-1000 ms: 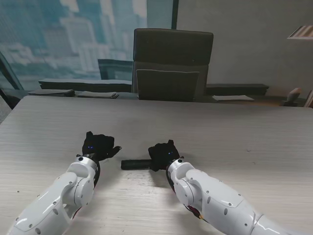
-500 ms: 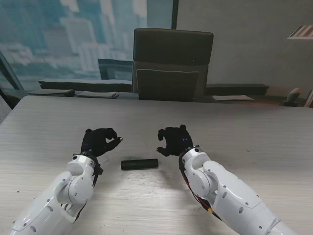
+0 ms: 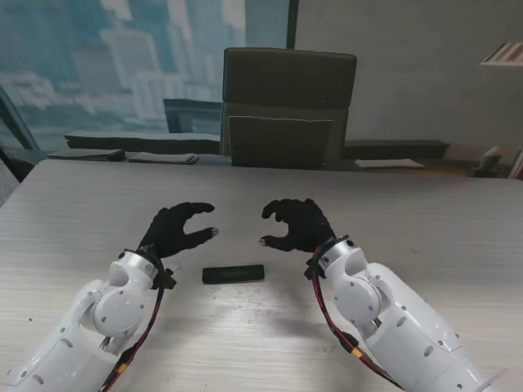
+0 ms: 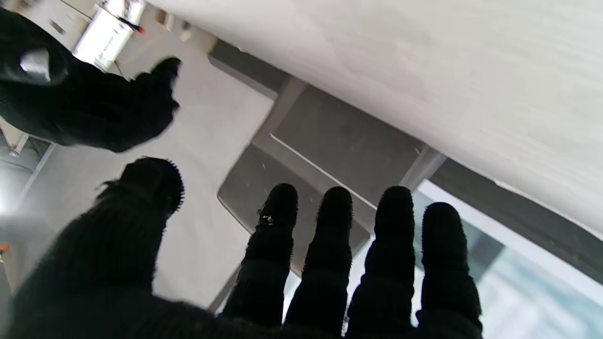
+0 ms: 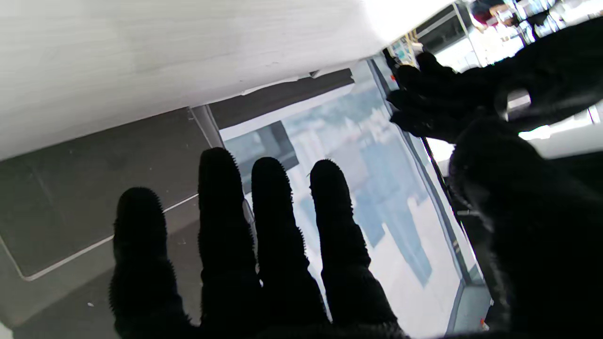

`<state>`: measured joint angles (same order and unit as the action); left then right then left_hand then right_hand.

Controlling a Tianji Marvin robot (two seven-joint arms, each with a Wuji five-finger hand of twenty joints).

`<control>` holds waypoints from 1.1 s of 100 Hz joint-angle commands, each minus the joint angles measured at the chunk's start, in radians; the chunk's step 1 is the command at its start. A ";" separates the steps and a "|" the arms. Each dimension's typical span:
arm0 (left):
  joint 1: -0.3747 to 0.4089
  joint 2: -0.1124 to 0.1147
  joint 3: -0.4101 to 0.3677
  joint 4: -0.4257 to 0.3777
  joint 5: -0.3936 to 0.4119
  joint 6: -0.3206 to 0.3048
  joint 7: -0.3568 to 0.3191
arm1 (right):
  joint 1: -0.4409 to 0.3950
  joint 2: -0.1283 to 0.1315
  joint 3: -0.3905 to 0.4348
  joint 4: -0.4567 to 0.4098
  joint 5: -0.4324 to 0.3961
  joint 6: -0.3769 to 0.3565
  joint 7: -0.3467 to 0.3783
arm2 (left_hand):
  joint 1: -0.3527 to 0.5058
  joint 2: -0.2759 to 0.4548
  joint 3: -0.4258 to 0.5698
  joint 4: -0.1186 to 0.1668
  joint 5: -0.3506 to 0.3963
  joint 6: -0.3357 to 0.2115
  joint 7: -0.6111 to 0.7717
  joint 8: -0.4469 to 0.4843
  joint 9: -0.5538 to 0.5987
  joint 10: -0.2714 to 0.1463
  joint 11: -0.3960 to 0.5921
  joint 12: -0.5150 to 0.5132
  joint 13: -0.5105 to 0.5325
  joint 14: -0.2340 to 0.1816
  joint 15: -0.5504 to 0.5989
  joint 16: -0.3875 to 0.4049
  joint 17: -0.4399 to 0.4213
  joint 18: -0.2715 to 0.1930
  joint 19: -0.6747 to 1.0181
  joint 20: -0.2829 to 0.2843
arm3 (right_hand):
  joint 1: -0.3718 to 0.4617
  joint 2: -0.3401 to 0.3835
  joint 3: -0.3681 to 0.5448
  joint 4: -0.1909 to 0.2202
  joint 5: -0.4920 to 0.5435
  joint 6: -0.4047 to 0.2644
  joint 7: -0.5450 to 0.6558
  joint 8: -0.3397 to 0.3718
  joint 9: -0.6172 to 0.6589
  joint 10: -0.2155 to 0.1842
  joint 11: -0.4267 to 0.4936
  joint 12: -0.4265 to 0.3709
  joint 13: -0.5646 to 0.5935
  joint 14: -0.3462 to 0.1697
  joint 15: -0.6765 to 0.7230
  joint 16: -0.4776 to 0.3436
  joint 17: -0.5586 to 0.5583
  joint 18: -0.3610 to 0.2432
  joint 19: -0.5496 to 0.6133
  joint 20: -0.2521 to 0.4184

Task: Install the batteries into the remote control and close the cover

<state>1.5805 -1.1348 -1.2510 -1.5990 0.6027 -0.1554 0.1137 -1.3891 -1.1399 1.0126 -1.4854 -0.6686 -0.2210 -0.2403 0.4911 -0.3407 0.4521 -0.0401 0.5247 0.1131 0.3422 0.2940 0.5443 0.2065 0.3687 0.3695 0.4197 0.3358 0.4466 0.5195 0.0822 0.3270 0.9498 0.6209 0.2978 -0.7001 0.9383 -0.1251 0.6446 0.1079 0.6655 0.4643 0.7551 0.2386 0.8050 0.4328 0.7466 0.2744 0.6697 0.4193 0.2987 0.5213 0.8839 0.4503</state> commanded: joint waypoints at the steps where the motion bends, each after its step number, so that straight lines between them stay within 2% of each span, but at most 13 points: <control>1: 0.016 0.017 -0.007 -0.029 -0.022 -0.010 -0.035 | -0.036 0.000 0.011 -0.025 0.014 -0.015 0.030 | 0.009 -0.003 -0.032 0.034 -0.037 0.014 -0.045 -0.013 -0.044 0.009 -0.027 -0.020 -0.038 -0.031 -0.045 -0.028 -0.009 -0.056 -0.074 -0.045 | -0.036 0.015 -0.027 0.010 -0.023 0.007 -0.026 -0.004 -0.021 0.010 -0.015 -0.012 0.017 0.022 -0.028 -0.012 0.010 0.048 -0.034 0.008; 8: 0.023 0.021 -0.015 -0.039 -0.040 -0.039 -0.060 | -0.063 0.000 0.036 -0.041 0.048 -0.030 0.045 | 0.013 0.001 -0.043 0.034 -0.040 0.012 -0.064 -0.013 -0.056 0.010 -0.039 -0.027 -0.049 -0.039 -0.079 -0.055 -0.011 -0.062 -0.139 -0.094 | -0.042 0.020 -0.044 0.008 -0.035 0.006 -0.039 -0.007 -0.021 0.008 -0.026 -0.015 0.020 0.022 -0.043 -0.013 0.017 0.059 -0.053 0.009; 18: 0.031 0.025 -0.031 -0.049 -0.072 -0.087 -0.090 | -0.098 -0.005 0.068 -0.056 0.104 -0.044 0.053 | 0.021 -0.005 -0.065 0.032 -0.060 0.008 -0.094 -0.014 -0.088 0.008 -0.071 -0.044 -0.081 -0.043 -0.141 -0.102 -0.027 -0.055 -0.242 -0.192 | -0.057 0.020 -0.069 0.002 -0.060 0.005 -0.065 -0.012 -0.029 0.008 -0.062 -0.024 0.011 0.024 -0.092 -0.020 0.018 0.079 -0.089 0.015; 22: 0.035 0.027 -0.040 -0.053 -0.097 -0.108 -0.106 | -0.113 -0.005 0.082 -0.062 0.121 -0.046 0.056 | 0.026 -0.005 -0.075 0.031 -0.070 0.009 -0.106 -0.016 -0.104 0.007 -0.086 -0.053 -0.095 -0.046 -0.162 -0.117 -0.038 -0.047 -0.268 -0.220 | -0.069 0.021 -0.078 -0.002 -0.077 0.002 -0.077 -0.014 -0.041 0.005 -0.082 -0.030 0.003 0.025 -0.115 -0.024 0.016 0.091 -0.101 0.020; 27: 0.041 0.027 -0.051 -0.054 -0.124 -0.138 -0.115 | -0.129 -0.007 0.099 -0.071 0.146 -0.046 0.059 | 0.033 -0.012 -0.082 0.030 -0.079 0.006 -0.117 -0.018 -0.118 0.004 -0.099 -0.059 -0.111 -0.048 -0.181 -0.128 -0.053 -0.007 -0.289 -0.234 | -0.081 0.013 -0.079 -0.007 -0.093 -0.002 -0.092 -0.016 -0.053 0.005 -0.109 -0.037 -0.008 0.034 -0.148 -0.029 0.011 0.115 -0.119 0.030; 30: 0.044 0.027 -0.056 -0.052 -0.133 -0.157 -0.113 | -0.139 -0.007 0.109 -0.079 0.162 -0.046 0.067 | 0.037 -0.018 -0.085 0.029 -0.080 0.004 -0.123 -0.019 -0.122 0.001 -0.105 -0.062 -0.115 -0.050 -0.193 -0.134 -0.059 -0.001 -0.303 -0.239 | -0.086 0.012 -0.079 -0.009 -0.109 -0.003 -0.100 -0.018 -0.066 0.001 -0.120 -0.039 -0.019 0.035 -0.162 -0.031 0.007 0.122 -0.126 0.034; 38: 0.053 0.025 -0.071 -0.046 -0.151 -0.199 -0.109 | -0.161 -0.007 0.135 -0.098 0.193 -0.050 0.084 | 0.042 -0.031 -0.085 0.027 -0.082 0.000 -0.134 -0.020 -0.130 -0.004 -0.119 -0.068 -0.120 -0.050 -0.208 -0.141 -0.068 0.009 -0.323 -0.241 | -0.095 0.009 -0.081 -0.012 -0.133 -0.009 -0.109 -0.018 -0.091 -0.004 -0.132 -0.041 -0.034 0.038 -0.182 -0.034 0.000 0.136 -0.135 0.039; 48: 0.070 0.029 -0.095 -0.051 -0.172 -0.221 -0.130 | -0.189 -0.005 0.161 -0.121 0.204 -0.064 0.090 | 0.044 -0.036 -0.082 0.024 -0.088 0.001 -0.147 -0.023 -0.138 -0.004 -0.131 -0.073 -0.120 -0.049 -0.219 -0.144 -0.075 0.012 -0.335 -0.231 | -0.105 0.004 -0.075 -0.015 -0.151 -0.015 -0.114 -0.017 -0.105 -0.009 -0.138 -0.041 -0.040 0.036 -0.195 -0.034 -0.003 0.140 -0.141 0.046; 65: 0.089 0.029 -0.119 -0.056 -0.178 -0.250 -0.128 | -0.226 -0.006 0.185 -0.151 0.205 -0.081 0.078 | 0.047 -0.040 -0.080 0.021 -0.076 0.002 -0.157 -0.023 -0.129 -0.001 -0.140 -0.075 -0.106 -0.046 -0.221 -0.140 -0.076 0.005 -0.348 -0.210 | -0.112 -0.005 -0.061 -0.019 -0.155 -0.019 -0.114 -0.013 -0.114 -0.010 -0.144 -0.039 -0.039 0.033 -0.201 -0.027 -0.001 0.143 -0.147 0.063; 84: 0.099 0.033 -0.132 -0.060 -0.208 -0.283 -0.153 | -0.230 -0.011 0.187 -0.155 0.193 -0.113 0.044 | 0.048 -0.042 -0.072 0.020 -0.068 0.001 -0.161 -0.021 -0.129 0.001 -0.148 -0.076 -0.107 -0.044 -0.224 -0.136 -0.074 0.002 -0.353 -0.192 | -0.117 -0.011 -0.050 -0.022 -0.159 -0.020 -0.110 -0.009 -0.117 -0.010 -0.141 -0.035 -0.038 0.019 -0.195 -0.019 -0.001 0.136 -0.152 0.076; 110: 0.098 0.034 -0.129 -0.060 -0.237 -0.282 -0.167 | -0.229 -0.014 0.180 -0.152 0.179 -0.139 0.021 | 0.047 -0.040 -0.067 0.020 -0.062 0.002 -0.165 -0.019 -0.130 0.005 -0.153 -0.076 -0.108 -0.043 -0.227 -0.135 -0.077 0.001 -0.363 -0.173 | -0.116 -0.017 -0.035 -0.024 -0.139 -0.023 -0.101 -0.008 -0.104 -0.010 -0.134 -0.030 -0.041 -0.018 -0.166 -0.003 -0.029 0.065 -0.166 0.105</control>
<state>1.6753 -1.1006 -1.3843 -1.6530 0.3612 -0.4425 -0.0390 -1.6121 -1.1498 1.1959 -1.6299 -0.4809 -0.3452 -0.2267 0.5377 -0.3740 0.3899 -0.0373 0.4645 0.1230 0.1993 0.2808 0.4331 0.2077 0.2387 0.3065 0.3318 0.3145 0.2373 0.3846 0.0232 0.3391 0.6101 0.4263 0.2252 -0.7038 0.8864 -0.1245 0.5057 0.1069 0.5658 0.4557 0.6678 0.2412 0.6665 0.4043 0.7146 0.2840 0.4949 0.4047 0.2857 0.6143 0.7373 0.5340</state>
